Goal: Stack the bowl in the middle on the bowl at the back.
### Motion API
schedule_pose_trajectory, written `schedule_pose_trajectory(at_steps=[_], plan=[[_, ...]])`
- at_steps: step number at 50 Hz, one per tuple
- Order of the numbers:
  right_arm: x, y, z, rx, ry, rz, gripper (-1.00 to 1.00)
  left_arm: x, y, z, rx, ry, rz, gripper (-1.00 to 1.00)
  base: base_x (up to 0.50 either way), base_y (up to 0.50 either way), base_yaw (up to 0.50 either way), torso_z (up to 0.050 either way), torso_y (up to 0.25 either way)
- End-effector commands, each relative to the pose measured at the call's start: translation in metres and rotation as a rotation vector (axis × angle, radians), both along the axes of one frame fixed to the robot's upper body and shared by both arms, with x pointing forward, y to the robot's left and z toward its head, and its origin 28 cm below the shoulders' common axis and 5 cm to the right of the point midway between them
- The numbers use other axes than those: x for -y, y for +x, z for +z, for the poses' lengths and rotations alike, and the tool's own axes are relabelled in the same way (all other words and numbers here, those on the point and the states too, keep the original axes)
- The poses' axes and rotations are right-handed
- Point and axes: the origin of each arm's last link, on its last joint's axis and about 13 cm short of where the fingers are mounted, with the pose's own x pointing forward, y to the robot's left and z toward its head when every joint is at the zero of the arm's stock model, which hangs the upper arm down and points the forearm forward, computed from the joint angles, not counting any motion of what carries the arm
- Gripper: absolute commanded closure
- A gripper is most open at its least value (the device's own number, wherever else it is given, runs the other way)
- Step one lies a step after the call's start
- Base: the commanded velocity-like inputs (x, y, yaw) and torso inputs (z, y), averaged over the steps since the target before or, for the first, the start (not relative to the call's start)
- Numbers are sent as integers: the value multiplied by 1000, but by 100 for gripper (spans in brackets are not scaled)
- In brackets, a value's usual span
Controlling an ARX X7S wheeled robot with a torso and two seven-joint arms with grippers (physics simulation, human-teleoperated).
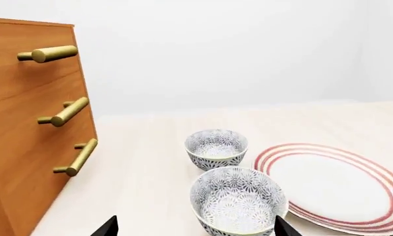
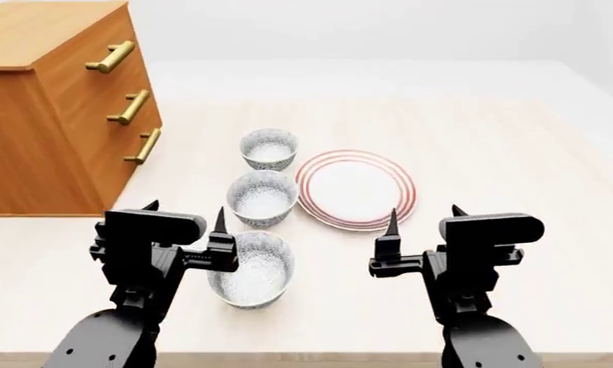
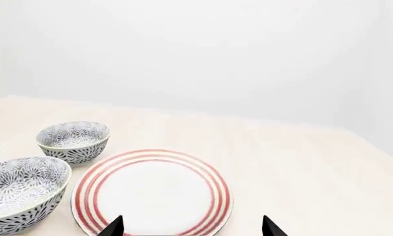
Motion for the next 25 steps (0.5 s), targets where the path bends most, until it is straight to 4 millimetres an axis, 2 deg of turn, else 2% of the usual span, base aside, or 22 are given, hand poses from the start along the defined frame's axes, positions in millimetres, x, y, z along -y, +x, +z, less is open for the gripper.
schedule_pose_trajectory(at_steps=[1, 17, 25], plan=[[1, 4, 12, 16, -18, 1, -100, -4, 3, 12, 7, 15, -7, -100, 371, 0, 0, 0, 0], [2, 4, 26, 44, -48, -4, -100, -10, 6, 34, 51, 53, -24, -100, 370, 0, 0, 0, 0], [2, 3, 43, 56, -57, 7, -100, -12, 10, 42, 20, 62, -36, -100, 0, 0, 0, 0, 2]])
